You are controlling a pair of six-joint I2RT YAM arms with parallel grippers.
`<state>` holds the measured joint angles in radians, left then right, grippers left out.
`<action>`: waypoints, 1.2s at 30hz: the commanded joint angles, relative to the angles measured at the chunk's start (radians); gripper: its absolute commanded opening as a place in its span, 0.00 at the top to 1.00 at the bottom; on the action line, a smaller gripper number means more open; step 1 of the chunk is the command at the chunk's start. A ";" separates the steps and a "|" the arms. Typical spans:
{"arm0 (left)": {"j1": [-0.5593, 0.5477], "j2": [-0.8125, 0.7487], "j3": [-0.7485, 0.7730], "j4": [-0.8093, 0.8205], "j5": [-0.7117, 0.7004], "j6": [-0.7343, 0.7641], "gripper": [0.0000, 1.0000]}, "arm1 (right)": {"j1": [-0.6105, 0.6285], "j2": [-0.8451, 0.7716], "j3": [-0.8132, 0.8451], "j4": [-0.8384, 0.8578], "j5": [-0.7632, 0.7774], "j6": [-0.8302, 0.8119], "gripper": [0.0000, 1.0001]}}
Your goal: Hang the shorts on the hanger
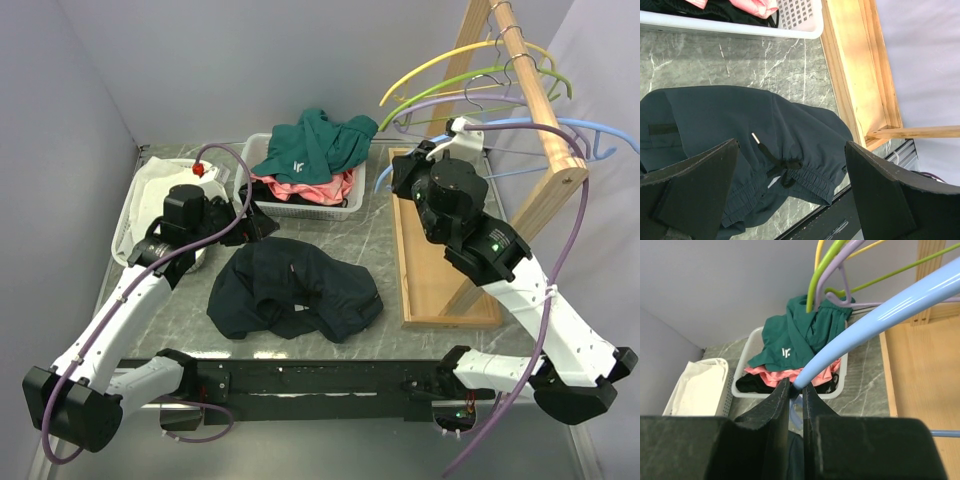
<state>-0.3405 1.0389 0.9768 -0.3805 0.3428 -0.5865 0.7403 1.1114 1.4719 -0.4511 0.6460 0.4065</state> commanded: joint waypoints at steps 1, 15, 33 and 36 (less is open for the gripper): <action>0.005 0.004 0.030 0.022 0.012 0.024 0.07 | 0.001 -0.088 0.067 0.071 0.009 -0.092 1.00; 0.005 0.007 0.031 0.011 0.015 0.028 0.07 | 0.001 -0.190 -0.007 0.135 -0.135 -0.035 1.00; 0.005 0.036 0.016 0.029 0.038 0.027 0.06 | 0.087 -0.306 -0.351 0.450 0.037 -0.279 1.00; 0.005 0.036 0.013 0.031 0.039 0.025 0.06 | 0.087 -0.291 -0.371 0.450 0.040 -0.268 1.00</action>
<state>-0.3397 1.0775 0.9768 -0.3820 0.3542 -0.5690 0.8204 0.8139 1.1076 -0.0978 0.6453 0.2123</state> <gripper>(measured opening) 0.939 0.170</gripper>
